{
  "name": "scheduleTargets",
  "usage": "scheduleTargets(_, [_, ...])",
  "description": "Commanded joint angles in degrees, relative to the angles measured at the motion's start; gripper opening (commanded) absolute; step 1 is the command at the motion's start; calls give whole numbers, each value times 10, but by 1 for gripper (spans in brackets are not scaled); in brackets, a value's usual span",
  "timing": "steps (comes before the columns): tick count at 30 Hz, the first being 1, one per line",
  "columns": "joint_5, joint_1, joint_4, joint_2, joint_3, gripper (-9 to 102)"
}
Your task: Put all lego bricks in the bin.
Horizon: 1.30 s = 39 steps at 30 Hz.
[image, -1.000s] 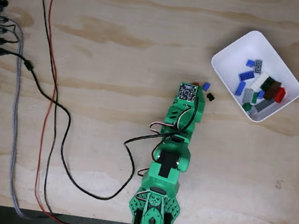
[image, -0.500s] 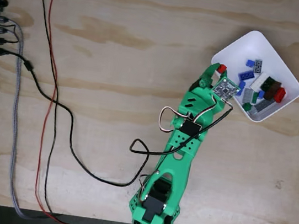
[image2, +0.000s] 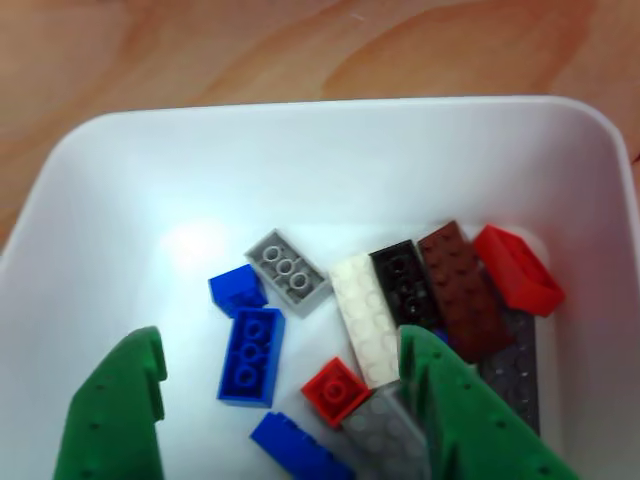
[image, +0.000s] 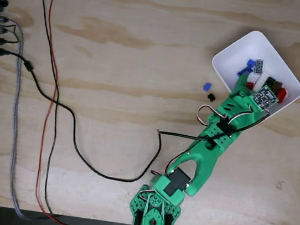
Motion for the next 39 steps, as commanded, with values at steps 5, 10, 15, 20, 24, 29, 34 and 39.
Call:
scheduleTargets(5, [40,-157,273,316,71,27])
scheduleTargets(10, [18,-212,175,243,224,26])
scheduleTargets(15, [-6,-200,29,104,235,24])
scheduleTargets(20, [-72,-174,-94,44,229,24])
scheduleTargets(24, [-107,-166,-152,20,229,24])
scheduleTargets(29, [-136,-160,-191,0,228,24])
scheduleTargets(34, [-156,-155,-206,-10,226,20])
scheduleTargets(39, [-153,-156,-208,-8,231,13])
